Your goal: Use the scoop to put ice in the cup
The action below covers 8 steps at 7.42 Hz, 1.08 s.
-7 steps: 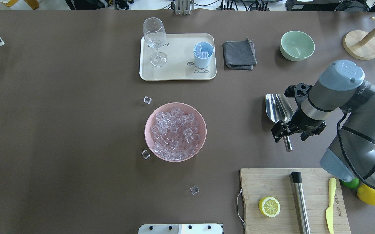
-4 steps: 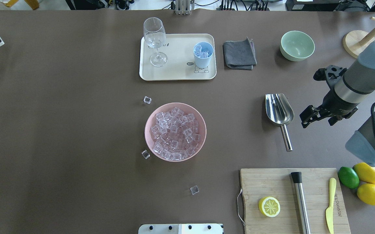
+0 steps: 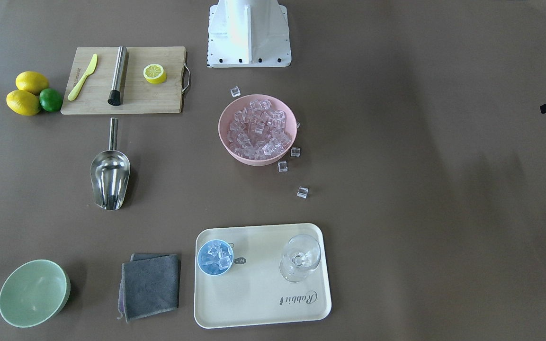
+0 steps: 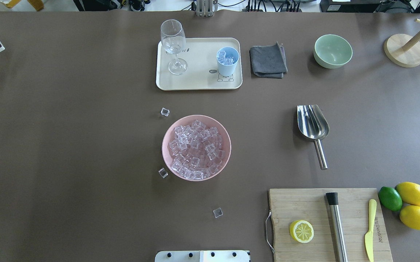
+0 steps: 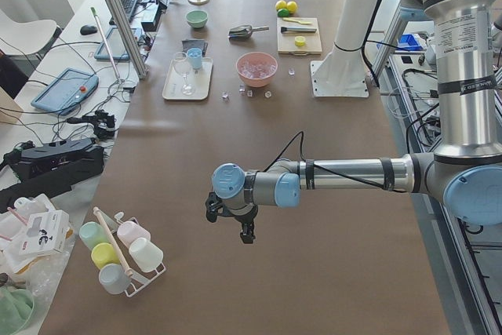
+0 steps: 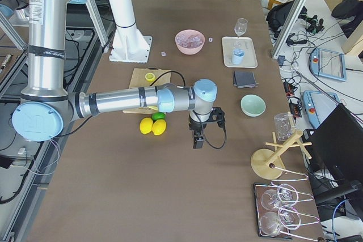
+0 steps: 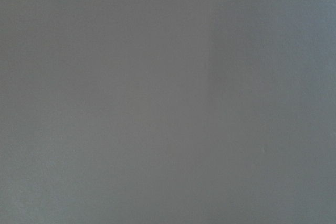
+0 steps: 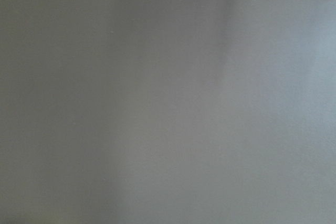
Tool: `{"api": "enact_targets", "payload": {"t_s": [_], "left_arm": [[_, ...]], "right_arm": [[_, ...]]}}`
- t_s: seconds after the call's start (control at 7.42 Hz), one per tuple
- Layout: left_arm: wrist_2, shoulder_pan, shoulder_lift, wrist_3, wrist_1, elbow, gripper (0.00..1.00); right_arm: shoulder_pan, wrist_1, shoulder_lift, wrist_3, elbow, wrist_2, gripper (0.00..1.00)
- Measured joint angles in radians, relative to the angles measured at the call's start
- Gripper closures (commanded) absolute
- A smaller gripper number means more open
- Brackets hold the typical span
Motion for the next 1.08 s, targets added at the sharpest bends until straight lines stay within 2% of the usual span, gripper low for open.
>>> {"api": "enact_targets", "payload": {"t_s": [0.4,0.81,1.08], "left_arm": [[0.000,0.000,0.000,0.000,0.000,-0.002,0.02],[0.000,0.000,0.000,0.000,0.001,-0.002,0.02],[0.000,0.000,0.000,0.000,0.002,-0.004,0.02]], "right_arm": [[0.228,0.001,-0.027,-0.173,-0.116,0.020,0.00],[0.273,0.008,-0.030,-0.180,-0.121,0.029,0.00],[0.273,0.024,-0.028,-0.164,-0.093,0.033,0.00]]}}
